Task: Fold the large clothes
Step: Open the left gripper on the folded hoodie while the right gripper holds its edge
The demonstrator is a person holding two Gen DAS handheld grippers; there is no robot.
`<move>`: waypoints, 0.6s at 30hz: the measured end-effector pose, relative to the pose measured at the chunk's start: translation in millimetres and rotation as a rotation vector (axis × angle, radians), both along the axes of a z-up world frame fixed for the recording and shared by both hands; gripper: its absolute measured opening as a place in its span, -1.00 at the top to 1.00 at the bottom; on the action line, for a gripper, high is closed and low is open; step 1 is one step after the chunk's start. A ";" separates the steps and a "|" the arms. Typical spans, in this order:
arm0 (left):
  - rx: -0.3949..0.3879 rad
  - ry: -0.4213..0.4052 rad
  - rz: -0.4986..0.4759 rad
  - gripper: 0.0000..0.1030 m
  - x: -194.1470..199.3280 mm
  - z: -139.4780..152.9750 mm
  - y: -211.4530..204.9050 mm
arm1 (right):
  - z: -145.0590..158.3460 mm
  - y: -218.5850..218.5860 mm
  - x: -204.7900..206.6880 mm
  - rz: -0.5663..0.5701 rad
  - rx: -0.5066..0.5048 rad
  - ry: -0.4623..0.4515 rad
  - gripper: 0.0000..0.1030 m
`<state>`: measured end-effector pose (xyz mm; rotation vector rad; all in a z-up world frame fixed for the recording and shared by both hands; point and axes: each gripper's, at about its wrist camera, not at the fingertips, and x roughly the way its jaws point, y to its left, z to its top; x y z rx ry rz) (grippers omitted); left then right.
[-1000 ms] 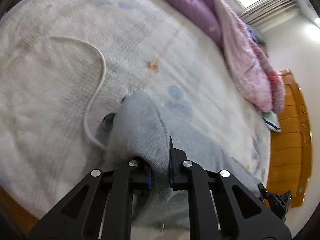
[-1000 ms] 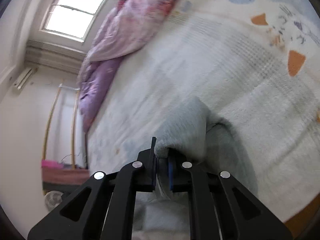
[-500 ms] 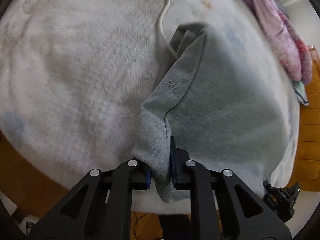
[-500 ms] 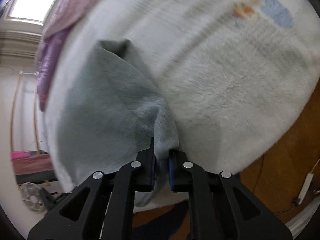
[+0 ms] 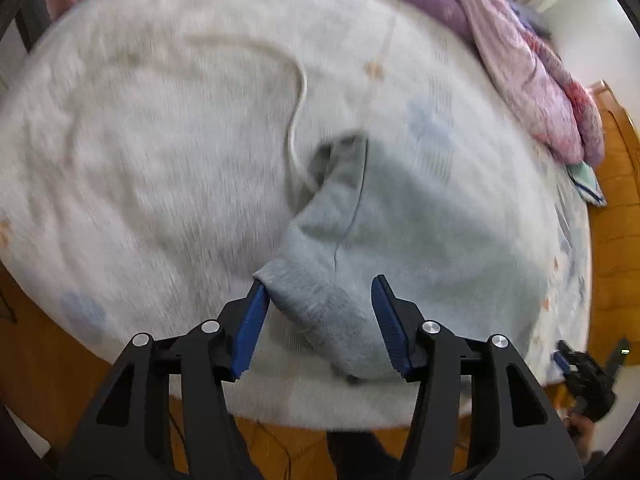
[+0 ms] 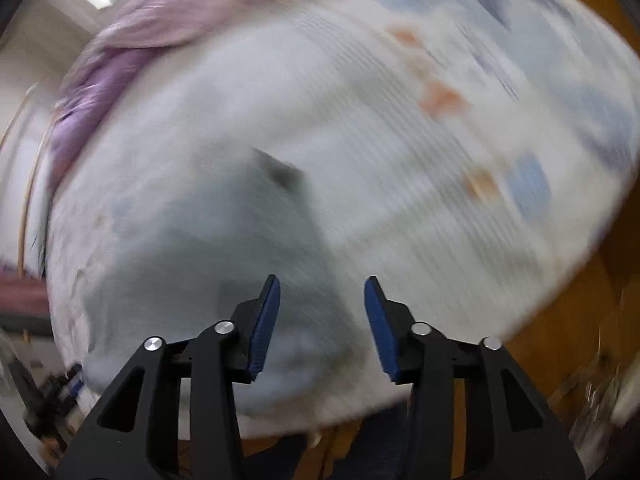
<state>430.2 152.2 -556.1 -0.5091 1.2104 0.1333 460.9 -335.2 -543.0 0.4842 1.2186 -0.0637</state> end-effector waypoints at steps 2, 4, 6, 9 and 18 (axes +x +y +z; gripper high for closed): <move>0.047 -0.014 0.048 -0.06 10.4 10.7 -7.3 | 8.1 27.0 30.4 0.103 -0.001 -0.056 0.53; 0.125 0.020 0.104 -0.35 10.3 10.1 -13.5 | 3.7 46.0 54.8 0.174 0.001 -0.076 0.75; 0.158 0.053 0.126 -0.43 6.2 1.9 -15.8 | -3.6 65.3 77.7 0.222 -0.008 -0.080 0.80; 0.172 0.112 0.144 -0.43 -3.4 -12.3 -4.2 | -33.0 76.3 99.0 0.263 -0.024 -0.031 0.89; 0.033 -0.029 0.084 -0.43 32.1 1.4 -7.1 | -93.7 56.5 124.6 0.303 -0.088 0.119 1.00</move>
